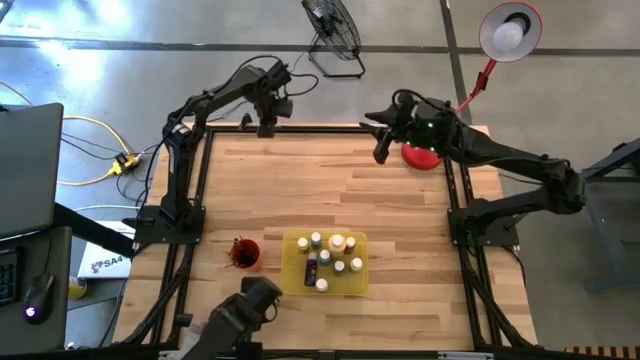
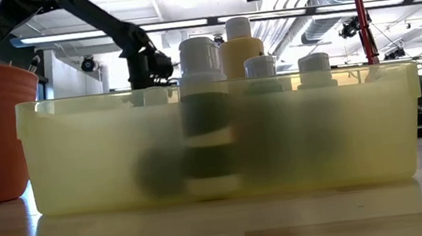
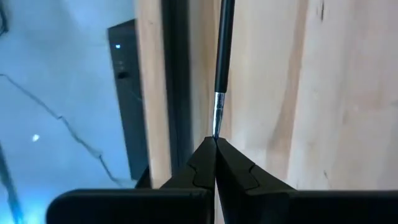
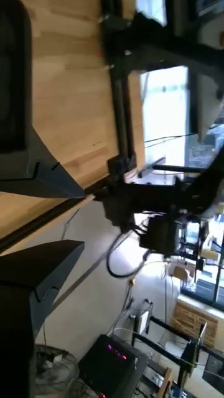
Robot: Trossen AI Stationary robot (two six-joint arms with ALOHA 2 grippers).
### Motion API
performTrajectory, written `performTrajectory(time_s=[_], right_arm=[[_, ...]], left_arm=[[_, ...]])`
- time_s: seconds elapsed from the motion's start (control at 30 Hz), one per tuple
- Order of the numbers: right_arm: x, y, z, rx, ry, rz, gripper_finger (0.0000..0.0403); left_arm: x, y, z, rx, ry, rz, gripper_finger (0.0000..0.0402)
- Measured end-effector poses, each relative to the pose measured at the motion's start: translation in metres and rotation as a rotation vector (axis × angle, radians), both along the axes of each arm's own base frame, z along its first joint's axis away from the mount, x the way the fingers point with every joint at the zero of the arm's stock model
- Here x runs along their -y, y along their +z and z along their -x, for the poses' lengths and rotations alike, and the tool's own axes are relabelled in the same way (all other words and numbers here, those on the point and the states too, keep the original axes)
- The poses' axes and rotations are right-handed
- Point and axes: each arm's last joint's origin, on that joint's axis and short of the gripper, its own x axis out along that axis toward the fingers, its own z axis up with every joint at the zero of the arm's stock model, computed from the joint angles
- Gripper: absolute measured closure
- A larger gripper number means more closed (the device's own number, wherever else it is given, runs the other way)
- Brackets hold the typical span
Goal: Pick & Place Paint Supplies
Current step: Put the silver paint brush into the orange cup
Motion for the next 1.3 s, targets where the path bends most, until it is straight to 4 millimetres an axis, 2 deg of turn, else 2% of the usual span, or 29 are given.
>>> performTrajectory(time_s=[0.17, 0.43, 0.63, 0.8, 1.0, 1.3], right_arm=[[0.008, -0.018, -0.016, -0.076, 0.034, -0.004, 0.0261], [0.022, -0.051, -0.048, -0.15, 0.046, -0.032, 0.0192], [0.028, -0.073, -0.061, -0.217, 0.05, -0.065, 0.0187], [0.032, -0.087, -0.069, -0.259, 0.044, -0.082, 0.0187], [0.035, -0.091, -0.071, -0.283, -0.029, -0.04, 0.0187], [0.04, -0.093, -0.068, -0.313, -0.008, -0.038, 0.0187]], left_arm=[[0.014, 0.026, -0.019, -0.041, -0.004, -0.082, 0.0401], [0.056, 0.055, -0.062, -0.007, -0.134, -0.157, 0.0401], [0.079, 0.077, -0.083, 0.06, -0.198, -0.221, 0.0401], [0.088, 0.093, -0.092, 0.126, -0.202, -0.264, 0.0401], [0.097, 0.095, -0.096, 0.125, -0.216, -0.26, 0.0401], [0.113, 0.096, -0.108, 0.154, -0.247, -0.268, 0.0401]])
